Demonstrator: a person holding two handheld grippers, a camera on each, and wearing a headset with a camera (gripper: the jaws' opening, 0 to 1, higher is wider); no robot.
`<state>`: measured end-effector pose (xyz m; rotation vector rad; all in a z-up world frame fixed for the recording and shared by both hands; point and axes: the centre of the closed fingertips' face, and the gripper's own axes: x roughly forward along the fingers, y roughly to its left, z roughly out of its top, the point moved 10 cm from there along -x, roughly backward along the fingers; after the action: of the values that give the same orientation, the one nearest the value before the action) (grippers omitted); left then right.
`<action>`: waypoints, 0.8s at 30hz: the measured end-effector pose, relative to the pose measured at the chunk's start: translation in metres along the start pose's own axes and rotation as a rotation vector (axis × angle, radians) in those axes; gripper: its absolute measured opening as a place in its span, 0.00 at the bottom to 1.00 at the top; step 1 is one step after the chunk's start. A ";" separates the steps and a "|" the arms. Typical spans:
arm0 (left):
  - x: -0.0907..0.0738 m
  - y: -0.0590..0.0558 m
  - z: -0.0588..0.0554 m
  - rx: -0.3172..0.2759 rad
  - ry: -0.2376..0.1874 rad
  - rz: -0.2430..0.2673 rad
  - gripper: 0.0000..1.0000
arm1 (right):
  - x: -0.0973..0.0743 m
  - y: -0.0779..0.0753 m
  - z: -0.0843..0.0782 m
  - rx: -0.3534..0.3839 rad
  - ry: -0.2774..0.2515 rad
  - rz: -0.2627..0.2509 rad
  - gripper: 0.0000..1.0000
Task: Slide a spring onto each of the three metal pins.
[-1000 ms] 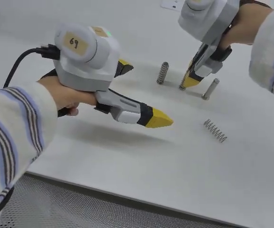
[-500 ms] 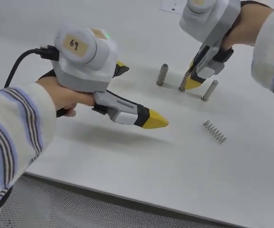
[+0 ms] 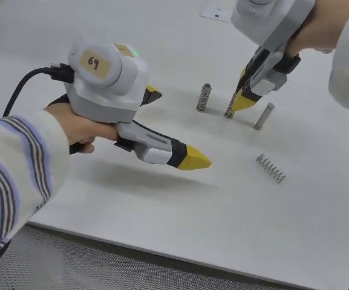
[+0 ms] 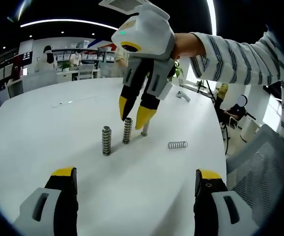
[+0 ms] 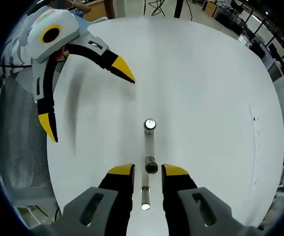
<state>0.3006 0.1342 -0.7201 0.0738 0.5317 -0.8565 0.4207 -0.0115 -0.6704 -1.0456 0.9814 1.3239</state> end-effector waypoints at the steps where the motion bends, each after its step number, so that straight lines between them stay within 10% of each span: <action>1: 0.000 0.000 0.000 -0.001 0.000 -0.001 0.98 | -0.004 0.001 0.000 -0.008 -0.011 -0.011 0.19; 24: -0.005 0.001 -0.003 -0.007 0.043 0.002 0.97 | -0.057 0.019 -0.022 0.114 -0.213 -0.088 0.29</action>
<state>0.2977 0.1390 -0.7203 0.0868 0.5751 -0.8524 0.4011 -0.0480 -0.6215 -0.8330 0.8314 1.2629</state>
